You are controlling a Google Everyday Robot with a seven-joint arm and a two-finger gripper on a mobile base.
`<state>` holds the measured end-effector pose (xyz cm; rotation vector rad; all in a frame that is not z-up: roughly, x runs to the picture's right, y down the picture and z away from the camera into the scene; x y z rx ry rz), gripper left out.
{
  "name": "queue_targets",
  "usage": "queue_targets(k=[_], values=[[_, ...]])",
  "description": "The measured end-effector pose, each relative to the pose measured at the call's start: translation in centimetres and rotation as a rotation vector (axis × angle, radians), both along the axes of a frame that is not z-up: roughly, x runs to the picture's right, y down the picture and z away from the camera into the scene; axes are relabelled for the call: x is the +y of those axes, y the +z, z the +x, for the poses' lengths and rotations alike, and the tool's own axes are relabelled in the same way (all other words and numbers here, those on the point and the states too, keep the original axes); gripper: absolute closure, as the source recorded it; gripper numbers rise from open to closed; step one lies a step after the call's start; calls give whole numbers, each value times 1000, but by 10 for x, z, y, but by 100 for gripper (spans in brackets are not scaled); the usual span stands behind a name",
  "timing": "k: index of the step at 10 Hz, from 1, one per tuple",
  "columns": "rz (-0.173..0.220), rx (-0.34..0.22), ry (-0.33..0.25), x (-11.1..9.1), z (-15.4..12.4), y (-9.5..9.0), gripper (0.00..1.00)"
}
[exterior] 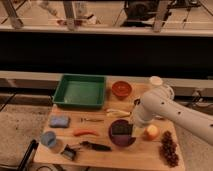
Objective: Place eraser in purple bowl
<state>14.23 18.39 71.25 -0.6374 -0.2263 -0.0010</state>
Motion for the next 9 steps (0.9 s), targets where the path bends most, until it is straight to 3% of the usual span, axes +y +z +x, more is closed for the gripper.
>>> queue_targets(k=[1,2,9], values=[[-2,-1,2,0,0,0,24],[-2,-1,2,0,0,0,20],[-2,-5,6,1,0,0,20]])
